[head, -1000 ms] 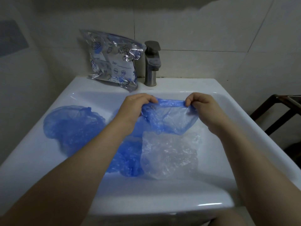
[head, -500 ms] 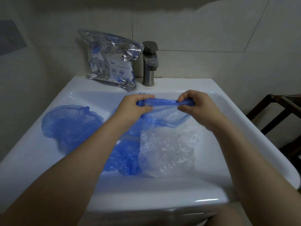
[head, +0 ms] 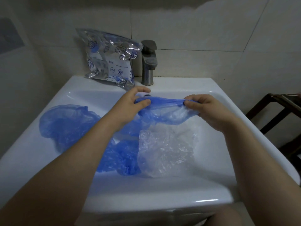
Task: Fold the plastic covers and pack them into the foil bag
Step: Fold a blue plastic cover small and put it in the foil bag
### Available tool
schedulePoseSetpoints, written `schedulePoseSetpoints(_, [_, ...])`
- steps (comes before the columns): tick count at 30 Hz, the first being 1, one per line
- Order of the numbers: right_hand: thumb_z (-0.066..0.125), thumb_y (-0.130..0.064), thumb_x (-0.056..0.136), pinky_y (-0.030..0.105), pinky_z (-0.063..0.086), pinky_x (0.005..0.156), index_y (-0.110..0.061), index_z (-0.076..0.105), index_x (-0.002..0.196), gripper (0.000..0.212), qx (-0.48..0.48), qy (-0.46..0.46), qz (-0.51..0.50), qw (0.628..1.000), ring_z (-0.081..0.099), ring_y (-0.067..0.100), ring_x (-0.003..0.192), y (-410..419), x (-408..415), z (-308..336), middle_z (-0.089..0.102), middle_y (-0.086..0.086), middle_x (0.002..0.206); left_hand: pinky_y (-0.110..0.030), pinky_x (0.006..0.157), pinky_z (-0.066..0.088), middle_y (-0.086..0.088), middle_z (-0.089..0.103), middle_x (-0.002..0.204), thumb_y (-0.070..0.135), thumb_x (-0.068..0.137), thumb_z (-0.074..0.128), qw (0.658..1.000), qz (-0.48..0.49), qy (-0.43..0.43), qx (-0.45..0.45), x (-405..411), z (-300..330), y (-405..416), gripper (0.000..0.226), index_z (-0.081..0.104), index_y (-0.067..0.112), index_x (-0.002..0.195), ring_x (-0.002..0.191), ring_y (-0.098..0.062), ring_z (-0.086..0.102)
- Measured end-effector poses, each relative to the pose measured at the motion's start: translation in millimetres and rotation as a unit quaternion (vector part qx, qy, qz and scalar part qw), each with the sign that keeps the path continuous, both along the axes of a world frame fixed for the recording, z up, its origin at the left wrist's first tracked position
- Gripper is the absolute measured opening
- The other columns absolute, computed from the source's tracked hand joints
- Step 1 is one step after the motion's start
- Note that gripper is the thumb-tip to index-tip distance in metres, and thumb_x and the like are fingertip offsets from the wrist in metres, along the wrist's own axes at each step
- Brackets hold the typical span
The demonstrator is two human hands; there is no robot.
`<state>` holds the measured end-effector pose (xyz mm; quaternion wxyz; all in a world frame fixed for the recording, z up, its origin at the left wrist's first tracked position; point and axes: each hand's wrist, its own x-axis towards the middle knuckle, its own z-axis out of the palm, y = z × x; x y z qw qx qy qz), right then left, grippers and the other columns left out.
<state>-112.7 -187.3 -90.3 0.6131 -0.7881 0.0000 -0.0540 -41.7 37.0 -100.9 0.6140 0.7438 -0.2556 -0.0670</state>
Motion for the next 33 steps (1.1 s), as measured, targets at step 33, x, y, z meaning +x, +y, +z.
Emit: schedulePoseSetpoints(33, [0.070, -0.001, 0.078, 0.010, 0.036, 0.052, -0.018, 0.056, 0.070, 0.023, -0.110, -0.066, -0.081, 0.988, 0.045, 0.001, 0.054, 7, -1, 7, 0.053, -0.004, 0.066, -0.021, 0.068, 0.047, 0.007, 0.069, 0.105, 0.013, 0.097, 0.047, 0.994, -0.060, 0.073, -0.059, -4, 5, -1, 0.029, 0.067, 0.033, 0.103, 0.103, -0.013, 0.062])
